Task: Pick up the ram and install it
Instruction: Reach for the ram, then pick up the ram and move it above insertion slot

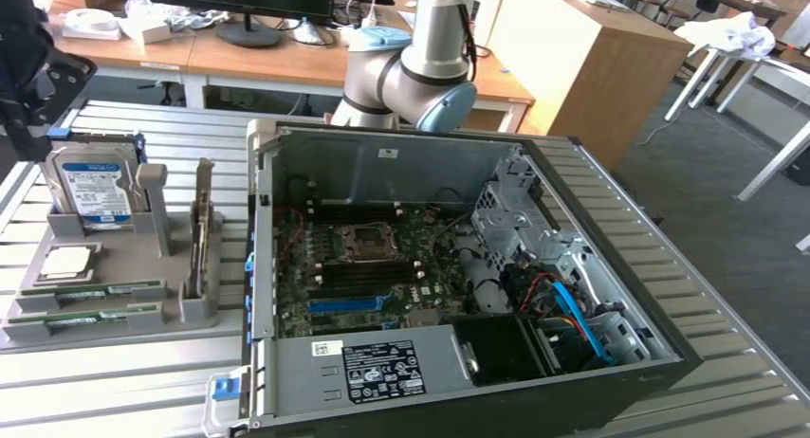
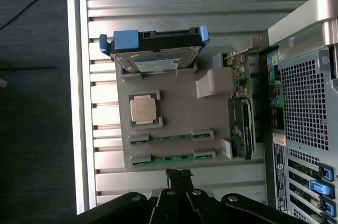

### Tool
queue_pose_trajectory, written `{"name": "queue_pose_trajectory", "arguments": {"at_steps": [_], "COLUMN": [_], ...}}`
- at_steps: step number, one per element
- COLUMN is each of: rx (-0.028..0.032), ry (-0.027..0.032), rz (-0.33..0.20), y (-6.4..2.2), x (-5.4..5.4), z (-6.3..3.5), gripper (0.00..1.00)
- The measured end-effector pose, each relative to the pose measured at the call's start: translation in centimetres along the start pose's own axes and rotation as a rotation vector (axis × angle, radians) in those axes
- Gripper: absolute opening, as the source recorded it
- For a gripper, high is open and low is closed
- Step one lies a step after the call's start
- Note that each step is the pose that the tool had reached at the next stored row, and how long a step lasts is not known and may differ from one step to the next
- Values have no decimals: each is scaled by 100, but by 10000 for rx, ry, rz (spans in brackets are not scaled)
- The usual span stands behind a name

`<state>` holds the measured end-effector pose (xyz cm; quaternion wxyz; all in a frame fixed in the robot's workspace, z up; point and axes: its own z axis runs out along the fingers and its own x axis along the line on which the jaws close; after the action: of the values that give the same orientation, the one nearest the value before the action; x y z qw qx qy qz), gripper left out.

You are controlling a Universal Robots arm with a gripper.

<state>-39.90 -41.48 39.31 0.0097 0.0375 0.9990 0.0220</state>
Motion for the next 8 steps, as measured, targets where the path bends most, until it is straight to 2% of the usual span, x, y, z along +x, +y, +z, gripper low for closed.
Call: {"name": "queue_pose_trajectory", "arguments": {"at_steps": [3, 8], "rx": [0, 0], "ry": [0, 0], "rz": [0, 0], "y": [-38, -41], "x": [2, 2], "z": [-1, -2], "gripper": [10, 10]}}
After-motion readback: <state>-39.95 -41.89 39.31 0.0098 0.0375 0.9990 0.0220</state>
